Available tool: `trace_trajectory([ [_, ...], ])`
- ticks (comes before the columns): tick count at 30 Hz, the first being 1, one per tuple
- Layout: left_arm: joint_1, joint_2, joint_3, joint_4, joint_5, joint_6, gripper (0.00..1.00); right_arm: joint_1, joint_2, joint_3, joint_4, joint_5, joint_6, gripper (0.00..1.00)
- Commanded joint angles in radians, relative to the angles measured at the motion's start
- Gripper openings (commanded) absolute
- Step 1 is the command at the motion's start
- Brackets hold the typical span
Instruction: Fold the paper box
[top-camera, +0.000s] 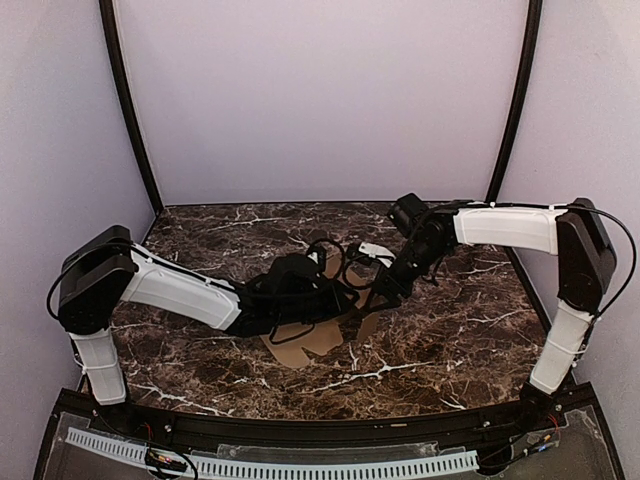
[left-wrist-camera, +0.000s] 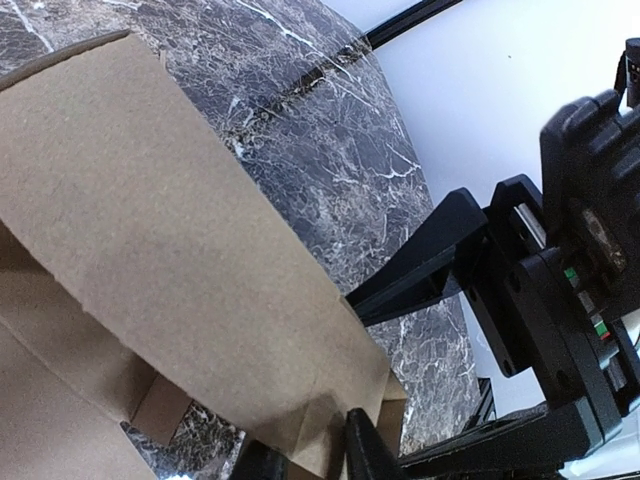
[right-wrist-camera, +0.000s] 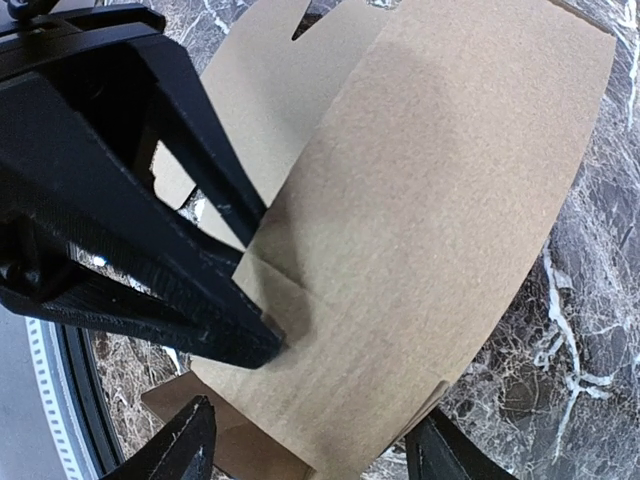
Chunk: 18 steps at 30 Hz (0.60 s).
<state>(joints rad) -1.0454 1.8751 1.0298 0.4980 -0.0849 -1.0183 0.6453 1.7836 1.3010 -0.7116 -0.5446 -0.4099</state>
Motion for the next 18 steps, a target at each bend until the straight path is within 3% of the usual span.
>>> trace_trajectory([
  [1, 0.017, -0.045, 0.003, -0.032, 0.053, -0.015, 0.18, -0.01, -0.03, -0.02, -0.004, 0.015, -0.002, 0.64],
  [13, 0.058, -0.079, -0.001, -0.101, 0.195, 0.088, 0.09, -0.013, -0.037, -0.029, -0.011, 0.057, -0.013, 0.64],
  [18, 0.073, -0.102, -0.018, -0.082, 0.23, 0.1, 0.15, -0.013, -0.03, -0.027, -0.01, 0.074, -0.008, 0.62],
])
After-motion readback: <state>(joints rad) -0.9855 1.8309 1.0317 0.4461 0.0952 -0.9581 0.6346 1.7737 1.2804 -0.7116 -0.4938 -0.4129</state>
